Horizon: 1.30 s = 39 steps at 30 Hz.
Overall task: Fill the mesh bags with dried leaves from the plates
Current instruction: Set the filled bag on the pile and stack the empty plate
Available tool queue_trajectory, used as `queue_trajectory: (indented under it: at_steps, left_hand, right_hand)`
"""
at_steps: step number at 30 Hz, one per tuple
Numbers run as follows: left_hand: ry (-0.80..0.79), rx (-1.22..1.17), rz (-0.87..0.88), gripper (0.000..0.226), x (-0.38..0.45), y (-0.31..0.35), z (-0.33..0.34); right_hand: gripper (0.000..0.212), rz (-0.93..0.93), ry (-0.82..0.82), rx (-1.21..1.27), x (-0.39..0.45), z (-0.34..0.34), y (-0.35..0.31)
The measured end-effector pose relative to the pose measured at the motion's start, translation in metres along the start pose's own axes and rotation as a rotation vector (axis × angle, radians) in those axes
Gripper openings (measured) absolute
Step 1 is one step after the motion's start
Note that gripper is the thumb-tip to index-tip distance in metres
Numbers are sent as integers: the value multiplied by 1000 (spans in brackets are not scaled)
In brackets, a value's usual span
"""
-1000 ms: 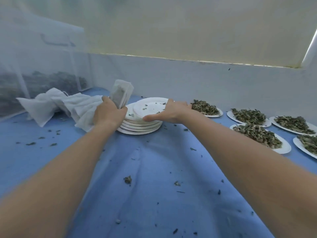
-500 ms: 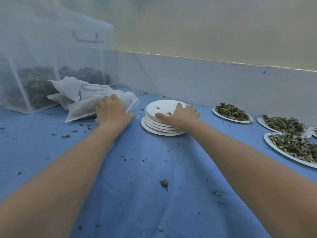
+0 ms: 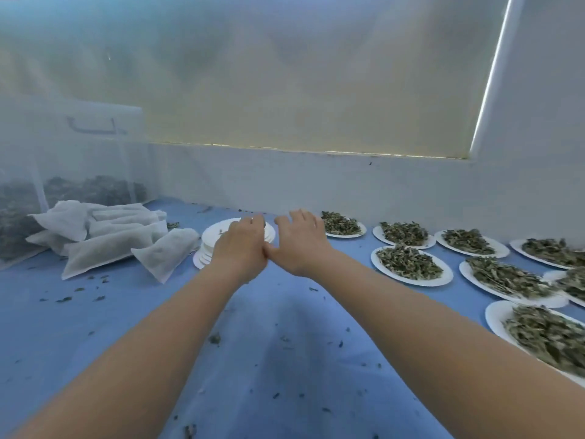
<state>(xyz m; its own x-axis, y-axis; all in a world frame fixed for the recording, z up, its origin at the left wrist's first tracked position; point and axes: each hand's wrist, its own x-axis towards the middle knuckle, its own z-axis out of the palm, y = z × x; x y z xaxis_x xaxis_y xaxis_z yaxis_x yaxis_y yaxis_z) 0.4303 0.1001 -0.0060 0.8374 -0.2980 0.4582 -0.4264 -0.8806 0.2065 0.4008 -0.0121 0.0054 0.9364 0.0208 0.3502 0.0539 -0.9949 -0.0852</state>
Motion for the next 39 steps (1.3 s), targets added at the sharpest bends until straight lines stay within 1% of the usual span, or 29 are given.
queue_trajectory:
  at_steps: [4, 6, 8, 11, 13, 15, 18, 20, 22, 25, 28, 31, 34, 36, 39]
  left_hand:
    - [-122, -1, 132, 33, -7, 67, 15]
    - [-206, -4, 164, 32, -6, 98, 31]
    - [-281, -40, 154, 33, -3, 125, 49]
    - [-378, -137, 73, 42, 5, 155, 78]
    - [-399, -156, 27, 43, 10, 169, 96]
    - [-373, -84, 37, 36, 16, 179, 109]
    - [-326, -27, 31, 32, 25, 189, 118]
    - [-329, -103, -31, 32, 32, 192, 124]
    - [-356, -217, -106, 36, 39, 194, 129]
    - [-397, -346, -190, 44, 44, 197, 128]
    - [-387, -493, -243, 43, 41, 197, 117]
    - [-353, -646, -324, 43, 30, 194, 96]
    - [-287, -690, -350, 41, 9, 191, 69]
    - [-255, -720, -356, 35, -12, 190, 48]
    - [-236, -750, -359, 32, -51, 186, 15]
  right_hand:
    - [63, 85, -72, -56, -41, -19, 62]
    - [66, 152, -125, -72, -57, -25, 95]
    - [69, 227, -183, -66, -68, -27, 126]
    - [74, 332, -247, -36, -77, -26, 167]
    - [77, 378, -273, -69, -78, -20, 190]
    - [83, 420, -303, -108, -76, -13, 209]
    - [110, 507, -354, -106, -72, -4, 230]
    - [125, 562, -386, -77, -69, 0, 240]
    - [134, 601, -416, -47, -67, 3, 247]
    - [134, 616, -416, -45, -65, 8, 250]
    - [135, 603, -376, -75, -66, 5, 244]
    - [139, 585, -334, -40, -74, -6, 230]
    - [135, 548, -281, -29, -93, -27, 210]
    - [134, 520, -255, -66, -113, -44, 192]
    - [130, 484, -264, -102, -149, -71, 163]
